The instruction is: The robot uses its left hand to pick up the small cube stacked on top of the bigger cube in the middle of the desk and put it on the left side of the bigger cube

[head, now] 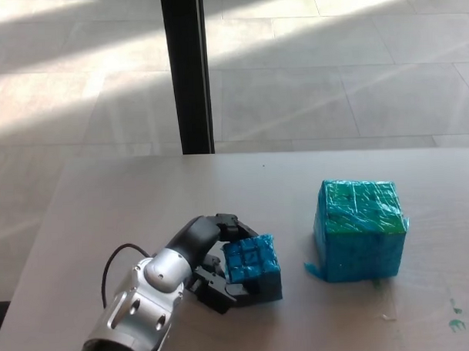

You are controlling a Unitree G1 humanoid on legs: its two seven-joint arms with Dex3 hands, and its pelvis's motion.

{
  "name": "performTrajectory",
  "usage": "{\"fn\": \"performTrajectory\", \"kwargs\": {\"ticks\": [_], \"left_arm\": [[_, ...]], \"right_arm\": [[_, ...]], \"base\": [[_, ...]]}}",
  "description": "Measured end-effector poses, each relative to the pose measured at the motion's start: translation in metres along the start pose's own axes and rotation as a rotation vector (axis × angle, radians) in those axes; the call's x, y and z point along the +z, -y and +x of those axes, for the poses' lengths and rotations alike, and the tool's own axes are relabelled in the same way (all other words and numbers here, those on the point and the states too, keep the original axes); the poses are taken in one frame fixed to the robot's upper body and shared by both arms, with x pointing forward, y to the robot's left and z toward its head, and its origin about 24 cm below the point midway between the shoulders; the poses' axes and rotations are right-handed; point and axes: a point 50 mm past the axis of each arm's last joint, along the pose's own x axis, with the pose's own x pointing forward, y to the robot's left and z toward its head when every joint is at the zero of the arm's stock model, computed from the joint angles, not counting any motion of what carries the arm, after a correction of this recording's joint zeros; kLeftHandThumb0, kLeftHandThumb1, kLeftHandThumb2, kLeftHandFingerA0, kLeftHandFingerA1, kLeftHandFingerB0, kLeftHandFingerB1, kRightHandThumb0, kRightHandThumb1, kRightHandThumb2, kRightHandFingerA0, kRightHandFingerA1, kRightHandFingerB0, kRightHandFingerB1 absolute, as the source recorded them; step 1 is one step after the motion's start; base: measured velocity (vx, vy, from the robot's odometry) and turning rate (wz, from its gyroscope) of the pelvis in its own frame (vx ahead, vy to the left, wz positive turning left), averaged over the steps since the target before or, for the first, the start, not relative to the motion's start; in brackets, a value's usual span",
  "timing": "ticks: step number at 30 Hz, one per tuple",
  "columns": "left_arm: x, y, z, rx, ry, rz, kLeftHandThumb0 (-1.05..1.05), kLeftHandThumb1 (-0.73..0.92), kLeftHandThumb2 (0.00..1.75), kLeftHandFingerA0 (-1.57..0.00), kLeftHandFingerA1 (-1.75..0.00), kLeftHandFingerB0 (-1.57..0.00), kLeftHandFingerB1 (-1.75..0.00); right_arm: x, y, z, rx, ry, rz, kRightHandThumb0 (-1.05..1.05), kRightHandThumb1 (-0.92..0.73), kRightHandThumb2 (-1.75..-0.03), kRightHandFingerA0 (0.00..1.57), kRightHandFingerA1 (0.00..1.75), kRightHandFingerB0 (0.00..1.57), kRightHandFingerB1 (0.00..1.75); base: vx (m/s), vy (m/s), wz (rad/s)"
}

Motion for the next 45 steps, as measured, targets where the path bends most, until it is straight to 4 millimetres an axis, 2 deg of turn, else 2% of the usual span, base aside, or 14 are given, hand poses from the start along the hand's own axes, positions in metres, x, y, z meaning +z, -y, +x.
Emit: {"fn": "performTrajectory", "kwargs": {"ticks": [2, 3, 8, 9, 17, 18, 26, 28, 31, 32, 34, 35, 43, 45], "left_arm": [[0.000, 0.001, 0.000, 0.009, 0.001, 0.007, -0.52, 0.65, 0.59, -0.50, -1.04, -0.26, -0.43], [0.000, 0.002, 0.000, 0.017, 0.001, 0.018, -0.73, 0.51, 0.88, -0.23, -0.68, -0.05, -0.36], [0.013, 0.002, 0.001, 0.009, 0.022, 0.181, -0.94, 0.53, 0.95, 0.00, -0.09, 0.00, 0.00], [0.017, 0.001, 0.001, 0.012, 0.030, 0.233, -0.92, 0.62, 0.60, 0.00, 0.00, 0.00, 0.00], [0.019, 0.007, 0.003, -0.016, -0.016, 0.494, -0.98, 0.66, 0.61, 0.00, 0.00, 0.00, 0.00], [0.019, 0.007, 0.003, -0.016, -0.025, 0.513, -0.99, 0.67, 0.61, 0.00, 0.00, 0.00, 0.00], [0.009, -0.005, 0.001, 0.007, -0.111, 0.582, -0.99, 0.69, 0.61, 0.00, 0.00, 0.00, 0.00], [0.010, -0.006, 0.000, 0.005, -0.114, 0.582, -1.04, 0.55, 0.89, 0.00, 0.00, 0.00, 0.00], [0.008, -0.016, -0.002, 0.015, -0.127, 0.579, -1.02, 0.71, 0.62, 0.00, 0.00, 0.00, 0.00], [0.007, -0.021, -0.003, 0.024, -0.134, 0.577, -1.03, 0.52, 0.86, 0.00, 0.00, 0.00, 0.00], [0.005, -0.035, -0.007, 0.056, -0.144, 0.564, -1.05, 0.53, 0.89, 0.00, 0.00, 0.00, 0.00], [0.004, -0.047, -0.010, 0.087, -0.150, 0.549, -1.02, 0.71, 0.63, 0.00, 0.00, 0.00, 0.00], [0.025, -0.115, -0.042, 0.296, -0.070, 0.412, -1.01, 0.70, 0.62, 0.00, 0.00, 0.00, 0.00], [0.025, -0.131, -0.051, 0.343, -0.060, 0.363, -0.99, 0.68, 0.62, 0.00, 0.00, 0.00, 0.00]], "right_arm": [[-0.002, 0.000, 0.000, -0.001, -0.007, 0.004, -0.42, -0.68, -0.61, 0.59, 0.61, 0.51, 0.43], [-0.004, 0.000, -0.001, -0.002, -0.015, 0.009, -0.42, -0.68, -0.61, 0.59, 0.61, 0.50, 0.43], [-0.004, 0.000, -0.001, -0.001, -0.015, 0.009, -0.43, -0.67, -0.60, 0.60, 0.63, 0.51, 0.42], [-0.004, 0.000, -0.001, -0.001, -0.014, 0.009, -0.43, -0.68, -0.61, 0.60, 0.63, 0.50, 0.42], [0.000, 0.000, -0.001, -0.001, -0.005, 0.000, -0.45, -0.66, -0.60, 0.60, 0.62, 0.49, 0.41], [0.001, 0.000, -0.001, 0.000, -0.004, -0.001, -0.47, -0.51, -0.90, 0.55, 0.68, 0.42, 0.55], [0.006, 0.001, -0.001, 0.001, 0.003, -0.013, -0.49, -0.51, -0.89, 0.53, 0.66, 0.40, 0.54], [0.007, 0.000, -0.001, 0.003, 0.003, -0.017, -0.50, -0.50, -0.88, 0.52, 0.66, 0.40, 0.53], [0.006, 0.001, -0.002, 0.002, -0.007, -0.019, -0.50, -0.50, -0.88, 0.52, 0.67, 0.41, 0.54], [0.004, 0.002, -0.002, 0.002, -0.011, -0.020, -0.51, -0.50, -0.88, 0.52, 0.67, 0.41, 0.54], [0.001, 0.003, -0.003, 0.001, -0.023, -0.022, -0.51, -0.50, -0.88, 0.52, 0.66, 0.41, 0.53], [-0.001, 0.003, -0.004, 0.001, -0.030, -0.022, -0.51, -0.50, -0.88, 0.53, 0.66, 0.40, 0.53], [-0.003, 0.005, -0.005, 0.002, -0.045, -0.026, -0.51, -0.48, -0.85, 0.52, 0.66, 0.42, 0.53], [-0.004, 0.005, -0.005, 0.004, -0.049, -0.025, -0.46, -0.60, -0.59, 0.52, 0.58, 0.49, 0.37]], "base": [[0.00, 0.000, 0.00], [0.00, 0.000, 0.00], [0.00, 0.000, 0.00], [0.00, 0.000, 0.00], [0.00, 0.000, 0.00], [0.00, 0.000, 0.00], [0.00, 0.000, 0.00], [0.00, 0.000, 0.00], [0.00, 0.000, 0.00], [0.00, 0.000, 0.00], [0.00, 0.000, 0.00], [0.00, 0.000, 0.00], [0.00, 0.000, 0.00], [0.00, 0.000, 0.00]]}}
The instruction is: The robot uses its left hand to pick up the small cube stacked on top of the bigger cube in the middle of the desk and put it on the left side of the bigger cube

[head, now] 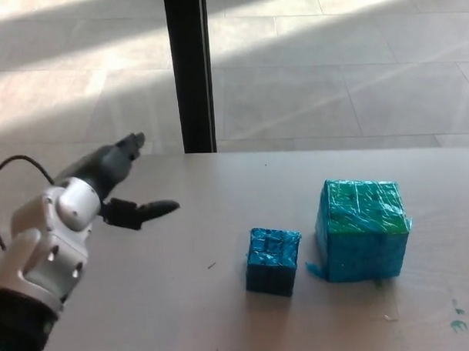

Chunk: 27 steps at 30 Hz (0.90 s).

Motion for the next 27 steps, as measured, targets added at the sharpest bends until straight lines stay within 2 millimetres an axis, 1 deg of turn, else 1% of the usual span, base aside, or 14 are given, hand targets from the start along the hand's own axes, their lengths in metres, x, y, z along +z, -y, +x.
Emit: {"fn": "performTrajectory", "kwargs": {"ticks": [3, 4, 6, 7, 11, 12, 13, 15, 16, 17, 18, 19, 20, 27], "left_arm": [[-0.018, -0.023, -0.004, 0.057, -0.030, -0.072, -0.96, 0.69, 0.62, 0.00, 0.00, 0.00, 0.00], [-0.023, -0.030, -0.005, 0.073, -0.039, -0.092, -0.95, 0.51, 0.83, 0.00, 0.00, 0.00, 0.00], [-0.033, -0.042, -0.009, 0.106, -0.055, -0.127, -0.94, 0.67, 0.62, 0.00, 0.00, 0.00, 0.00], [-0.037, -0.049, -0.011, 0.124, -0.058, -0.141, -0.97, 0.67, 0.61, 0.00, 0.00, 0.00, 0.00], [-0.060, -0.071, -0.025, 0.198, -0.095, -0.200, -0.95, 0.59, 0.77, 0.00, 0.00, 0.00, -0.03], [-0.066, -0.073, -0.028, 0.204, -0.105, -0.211, -0.97, 0.66, 0.61, 0.00, 0.00, 0.00, 0.00], [-0.074, -0.073, -0.031, 0.209, -0.123, -0.224, -0.97, 0.49, 0.88, 0.00, 0.00, 0.00, -0.03], [-0.098, -0.072, -0.039, 0.215, -0.184, -0.242, -0.98, 0.49, 0.88, 0.00, 0.00, 0.00, -0.04], [-0.111, -0.071, -0.043, 0.214, -0.222, -0.251, -0.98, 0.48, 0.88, 0.00, 0.00, 0.00, -0.03], [-0.121, -0.069, -0.046, 0.212, -0.249, -0.255, -0.99, 0.65, 0.61, 0.00, 0.00, 0.00, -0.01], [-0.128, -0.067, -0.049, 0.211, -0.271, -0.258, -0.98, 0.66, 0.61, 0.00, 0.00, 0.00, 0.00], [-0.142, -0.065, -0.054, 0.210, -0.313, -0.265, -0.98, 0.66, 0.61, 0.00, 0.00, 0.00, 0.00], [-0.154, -0.062, -0.059, 0.206, -0.350, -0.265, -0.99, 0.56, 0.99, 0.00, -0.14, 0.00, 0.00], [-0.227, -0.015, -0.102, 0.165, -0.574, -0.362, -0.98, 0.59, 0.96, 0.00, -0.15, 0.00, 0.00]], "right_arm": [[-0.003, 0.000, -0.001, 0.002, -0.011, -0.001, -0.51, -0.48, -0.85, 0.50, 0.65, 0.41, 0.52], [-0.004, 0.000, -0.001, 0.003, -0.015, -0.003, -0.50, -0.47, -0.85, 0.49, 0.65, 0.41, 0.52], [-0.005, 0.000, -0.001, 0.006, -0.018, -0.002, -0.51, -0.47, -0.85, 0.50, 0.67, 0.41, 0.52], [-0.005, 0.000, -0.002, 0.007, -0.019, -0.003, -0.46, -0.59, -0.58, 0.50, 0.59, 0.49, 0.38], [-0.004, 0.000, -0.002, 0.007, -0.014, -0.010, -0.45, -0.60, -0.58, 0.50, 0.59, 0.48, 0.39], [-0.004, 0.000, -0.003, 0.008, -0.014, -0.012, -0.49, -0.47, -0.86, 0.49, 0.66, 0.41, 0.53], [-0.004, 0.000, -0.003, 0.008, -0.014, -0.012, -0.50, -0.49, -0.86, 0.49, 0.66, 0.40, 0.53], [-0.004, 0.000, -0.003, 0.008, -0.015, -0.013, -0.50, -0.49, -0.86, 0.50, 0.66, 0.41, 0.52], [-0.006, 0.000, -0.003, 0.008, -0.021, -0.012, -0.51, -0.49, -0.87, 0.53, 0.67, 0.41, 0.53], [-0.007, 0.000, -0.003, 0.008, -0.024, -0.013, -0.51, -0.49, -0.86, 0.52, 0.66, 0.41, 0.52], [-0.007, 0.000, -0.003, 0.008, -0.024, -0.012, -0.45, -0.61, -0.59, 0.54, 0.57, 0.48, 0.38], [-0.007, 0.000, -0.003, 0.007, -0.024, -0.009, -0.45, -0.61, -0.59, 0.54, 0.57, 0.48, 0.38], [-0.007, 0.001, -0.003, 0.006, -0.027, -0.006, -0.49, -0.48, -0.86, 0.51, 0.65, 0.41, 0.54], [-0.006, 0.002, -0.004, -0.002, -0.016, 0.006, -0.53, -0.51, -0.89, 0.54, 0.67, 0.40, 0.53]], "base": [[0.00, 0.000, 0.00], [0.00, 0.000, 0.00], [0.00, 0.000, 0.00], [0.00, 0.000, 0.00], [0.00, 0.000, 0.00], [0.00, 0.000, 0.00], [0.00, 0.000, 0.00], [0.00, 0.000, 0.00], [0.00, 0.000, 0.00], [0.00, 0.000, 0.00], [0.00, 0.000, 0.00], [0.00, 0.000, 0.00], [0.00, 0.000, 0.00], [0.00, 0.000, 0.00]]}}
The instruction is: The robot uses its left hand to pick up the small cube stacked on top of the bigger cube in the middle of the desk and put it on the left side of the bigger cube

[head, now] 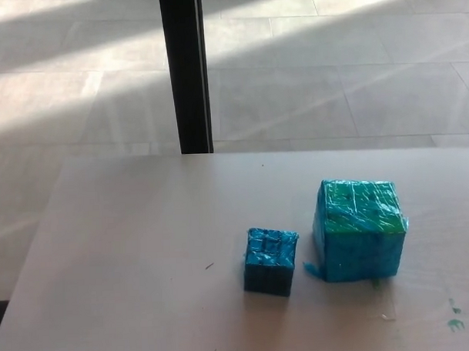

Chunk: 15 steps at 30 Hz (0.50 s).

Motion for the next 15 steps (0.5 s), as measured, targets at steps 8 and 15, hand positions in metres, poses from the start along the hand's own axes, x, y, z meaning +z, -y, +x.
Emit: {"fn": "performTrajectory", "kwargs": {"ticks": [8, 15], "left_arm": [[-0.052, 0.034, -0.006, -0.056, -0.091, -0.295, -1.05, 0.68, 0.98, 0.00, -0.10, 0.00, -0.01], [-0.081, 0.063, -0.011, -0.082, -0.163, -0.556, -1.05, 0.75, 1.07, 0.00, -0.17, 0.00, 0.00]], "right_arm": [[0.003, 0.000, 0.001, 0.001, 0.011, -0.010, -0.52, -0.50, -0.88, 0.54, 0.67, 0.41, 0.53], [0.001, 0.000, 0.000, -0.001, 0.013, -0.010, -0.52, -0.50, -0.87, 0.51, 0.66, 0.38, 0.53]], "base": [[0.00, 0.000, 0.00], [0.00, 0.000, 0.00]]}}
